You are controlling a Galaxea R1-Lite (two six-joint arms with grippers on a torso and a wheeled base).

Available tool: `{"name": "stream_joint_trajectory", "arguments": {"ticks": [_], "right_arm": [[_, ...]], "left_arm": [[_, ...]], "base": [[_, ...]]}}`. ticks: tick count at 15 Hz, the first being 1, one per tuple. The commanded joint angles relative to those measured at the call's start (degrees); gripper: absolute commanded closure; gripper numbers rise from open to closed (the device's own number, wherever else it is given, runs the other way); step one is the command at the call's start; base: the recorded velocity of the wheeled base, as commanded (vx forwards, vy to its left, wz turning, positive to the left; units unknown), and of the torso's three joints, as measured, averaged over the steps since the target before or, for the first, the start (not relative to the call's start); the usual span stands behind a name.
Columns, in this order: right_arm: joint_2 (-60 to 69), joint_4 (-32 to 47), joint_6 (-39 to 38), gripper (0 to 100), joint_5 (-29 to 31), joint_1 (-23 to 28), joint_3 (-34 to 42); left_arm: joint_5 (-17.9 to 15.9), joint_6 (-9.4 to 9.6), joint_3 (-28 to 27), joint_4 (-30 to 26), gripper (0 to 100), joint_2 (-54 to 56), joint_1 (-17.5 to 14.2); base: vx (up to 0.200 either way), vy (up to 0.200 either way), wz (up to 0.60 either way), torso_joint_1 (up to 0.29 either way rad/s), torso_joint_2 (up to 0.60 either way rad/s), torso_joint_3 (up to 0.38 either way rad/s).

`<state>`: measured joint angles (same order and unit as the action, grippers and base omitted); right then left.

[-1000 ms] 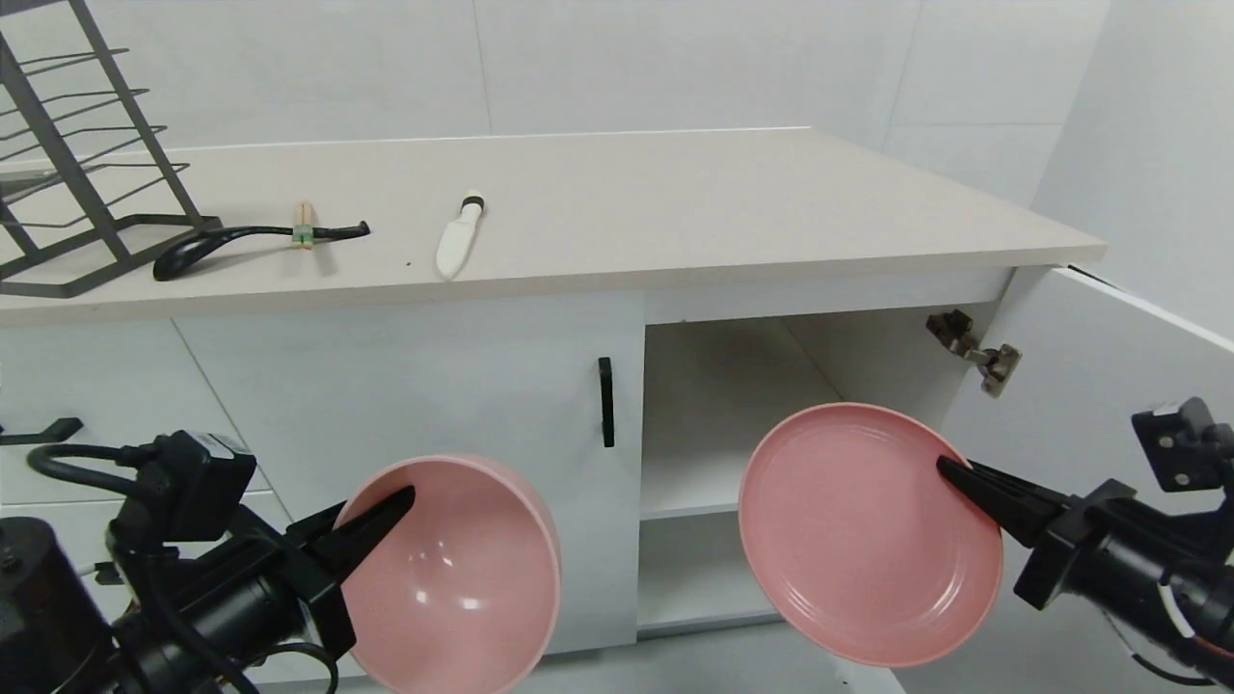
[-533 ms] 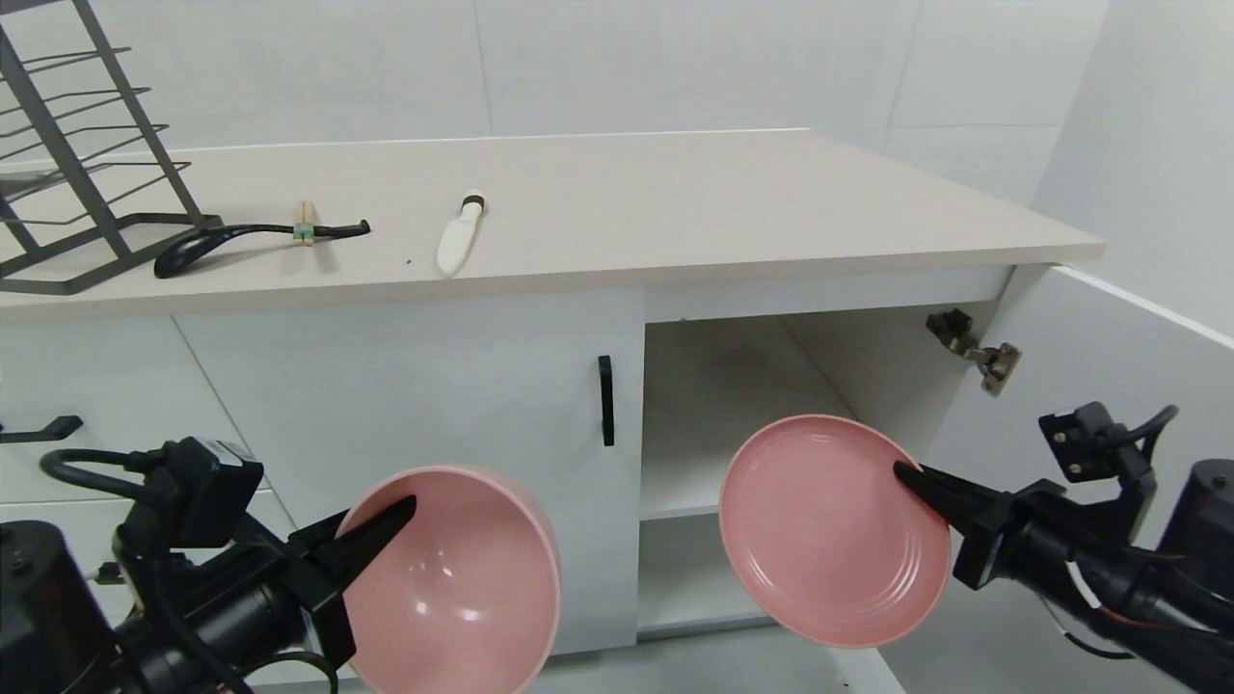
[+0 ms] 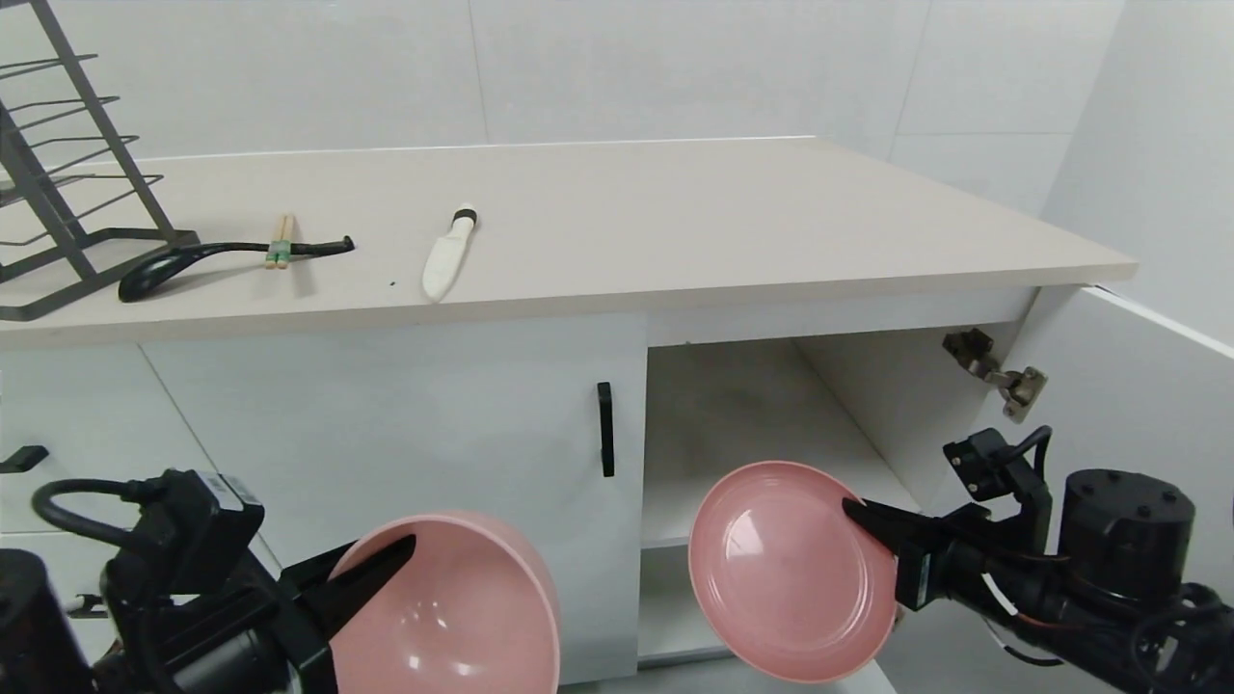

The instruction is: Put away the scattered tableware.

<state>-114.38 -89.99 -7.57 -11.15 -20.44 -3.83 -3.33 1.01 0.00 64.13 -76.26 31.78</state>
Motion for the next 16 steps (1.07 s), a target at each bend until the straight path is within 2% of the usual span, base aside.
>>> {"name": "stream_joint_trajectory", "arguments": {"ticks": [1,3,5,9,13,16], "right_arm": [[-4.00,-0.01,0.01,100,-0.01,0.23,-2.15],[-6.38,-0.01,0.01,100,-0.01,0.14,-4.26],[-8.22,-0.01,0.01,100,-0.01,0.84,-5.31],[-13.32,-0.01,-0.08,100,-0.01,2.07,-7.42],[-15.78,-0.01,0.01,100,0.08,3.48,-13.66],[-17.36,-0.01,-0.08,100,-0.01,3.57,-14.37]], "left_arm": [[-0.01,0.04,0.00,-0.33,100,2.08,0.30],[-0.19,0.04,0.00,-4.37,100,2.52,-0.32],[-0.19,0.04,0.00,-3.75,100,2.70,-0.05],[-0.19,0.04,0.00,-4.28,100,3.23,0.04],[-0.19,-0.05,0.00,-4.19,100,3.23,0.12],[-0.19,-0.05,0.00,-4.19,100,3.23,0.12]], "base": [[0.000,0.000,0.00,0.000,0.00,0.000],[0.100,0.000,0.00,0.001,0.00,0.001],[0.200,0.000,0.00,-0.005,0.00,0.005],[0.000,0.000,0.00,0.000,0.00,0.000],[0.000,0.000,0.00,0.000,0.00,0.000],[0.000,0.000,0.00,0.000,0.00,0.000]]}}
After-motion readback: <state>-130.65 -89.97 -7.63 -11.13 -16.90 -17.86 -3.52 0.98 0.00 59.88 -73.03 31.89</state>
